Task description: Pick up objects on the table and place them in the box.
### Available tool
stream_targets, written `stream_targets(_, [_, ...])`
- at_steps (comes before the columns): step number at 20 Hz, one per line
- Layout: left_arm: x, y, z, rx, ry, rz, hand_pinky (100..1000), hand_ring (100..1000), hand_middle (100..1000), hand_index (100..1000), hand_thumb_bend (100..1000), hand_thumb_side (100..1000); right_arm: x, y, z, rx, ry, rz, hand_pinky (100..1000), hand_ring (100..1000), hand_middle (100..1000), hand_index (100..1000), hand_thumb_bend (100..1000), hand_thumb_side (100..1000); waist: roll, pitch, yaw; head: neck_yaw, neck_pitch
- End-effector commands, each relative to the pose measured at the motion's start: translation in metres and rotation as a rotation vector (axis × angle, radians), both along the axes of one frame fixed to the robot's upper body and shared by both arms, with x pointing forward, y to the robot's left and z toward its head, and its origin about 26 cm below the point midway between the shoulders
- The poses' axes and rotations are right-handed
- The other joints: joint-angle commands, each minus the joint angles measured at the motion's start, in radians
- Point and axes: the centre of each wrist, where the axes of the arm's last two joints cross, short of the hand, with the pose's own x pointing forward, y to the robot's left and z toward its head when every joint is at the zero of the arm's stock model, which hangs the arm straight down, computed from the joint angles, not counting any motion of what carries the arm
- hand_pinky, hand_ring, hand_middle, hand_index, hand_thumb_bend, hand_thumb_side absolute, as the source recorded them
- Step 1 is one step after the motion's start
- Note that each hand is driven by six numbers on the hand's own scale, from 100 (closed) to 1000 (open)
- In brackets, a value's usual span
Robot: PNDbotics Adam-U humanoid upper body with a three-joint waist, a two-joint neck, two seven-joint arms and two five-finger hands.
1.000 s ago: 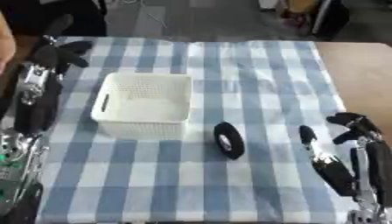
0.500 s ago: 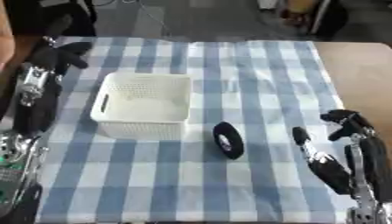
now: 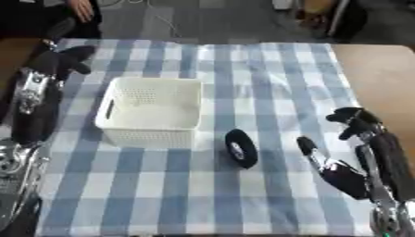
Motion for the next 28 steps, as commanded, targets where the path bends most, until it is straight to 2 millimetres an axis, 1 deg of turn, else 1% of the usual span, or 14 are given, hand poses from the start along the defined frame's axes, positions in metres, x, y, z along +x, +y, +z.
stream_targets(1, [0.001, -0.002, 0.006, 0.006, -0.022, -0.018, 910, 777, 1000, 564, 100, 915, 0.004, -0.003, 0.009, -0.042, -0.008, 0.023, 654, 528, 754, 747, 613, 874, -0.001, -0.006, 0.002, -0.011, 0.001])
stream_targets(9, [0.001, -0.003, 0.005, 0.008, -0.019, -0.023, 911, 777, 1000, 563, 100, 915, 0.013, -0.002, 0.016, -0.081, -0.001, 0.068, 656, 535, 759, 755, 622, 882, -0.002, -0.007, 0.006, -0.017, 0.001])
stream_targets(10, [0.001, -0.003, 0.005, 0.008, -0.019, -0.024, 911, 777, 1000, 563, 100, 918, 0.014, -0.002, 0.016, -0.084, 0.0, 0.073, 656, 537, 760, 757, 639, 882, -0.002, -0.007, 0.006, -0.017, 0.001])
stream_targets(20, [0.001, -0.004, 0.005, 0.009, -0.018, -0.032, 913, 779, 1000, 562, 100, 916, 0.025, 0.002, 0.02, -0.137, 0.035, 0.159, 658, 548, 764, 765, 640, 883, -0.003, -0.004, 0.014, -0.025, 0.001])
stream_targets(28, [0.001, -0.005, 0.006, 0.01, -0.02, -0.038, 914, 780, 1000, 560, 100, 917, 0.037, 0.003, 0.021, -0.166, 0.056, 0.193, 657, 551, 765, 765, 639, 879, -0.001, 0.0, 0.019, -0.031, 0.001])
